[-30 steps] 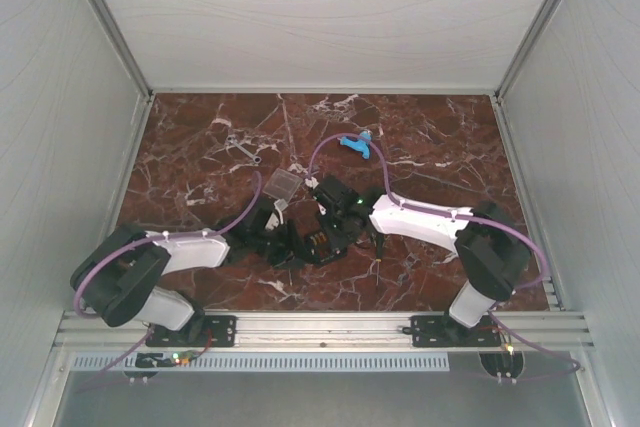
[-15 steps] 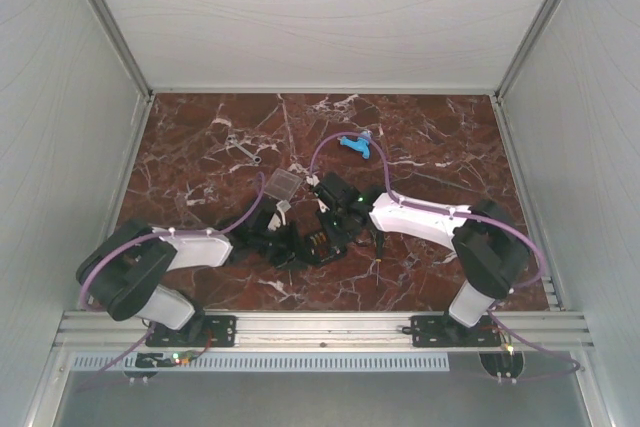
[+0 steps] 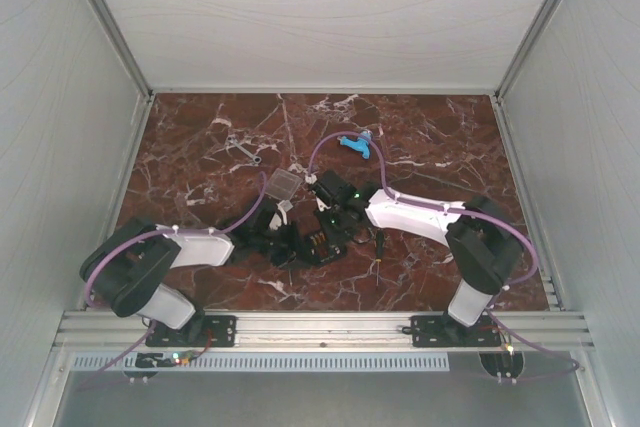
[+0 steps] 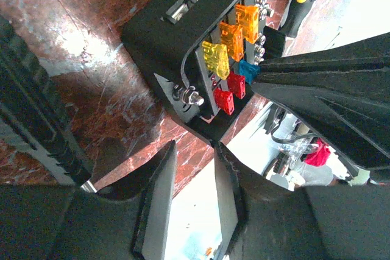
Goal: Snap on the fuse box
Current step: Install the fuse at the fuse box base.
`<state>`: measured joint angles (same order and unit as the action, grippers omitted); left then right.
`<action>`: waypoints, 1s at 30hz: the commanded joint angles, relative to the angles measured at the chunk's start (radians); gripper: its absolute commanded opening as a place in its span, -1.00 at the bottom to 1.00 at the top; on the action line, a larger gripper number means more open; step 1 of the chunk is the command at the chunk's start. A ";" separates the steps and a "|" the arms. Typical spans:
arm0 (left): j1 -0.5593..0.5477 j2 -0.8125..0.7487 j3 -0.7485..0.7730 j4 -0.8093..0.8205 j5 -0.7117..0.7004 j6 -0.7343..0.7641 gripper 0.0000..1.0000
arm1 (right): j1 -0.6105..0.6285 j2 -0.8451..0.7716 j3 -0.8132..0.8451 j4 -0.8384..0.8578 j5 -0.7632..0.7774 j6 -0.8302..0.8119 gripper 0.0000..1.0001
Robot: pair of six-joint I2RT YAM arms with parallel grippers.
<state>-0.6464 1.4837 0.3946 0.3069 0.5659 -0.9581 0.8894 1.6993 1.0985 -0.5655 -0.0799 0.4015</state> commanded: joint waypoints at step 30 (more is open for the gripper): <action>-0.006 0.005 0.032 0.036 -0.049 -0.031 -0.45 | 0.032 0.103 0.025 -0.055 0.067 -0.072 -0.89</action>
<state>-0.6491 1.4879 0.3946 0.3191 0.5644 -0.9821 0.8963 1.7702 1.1824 -0.6510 -0.0673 0.3763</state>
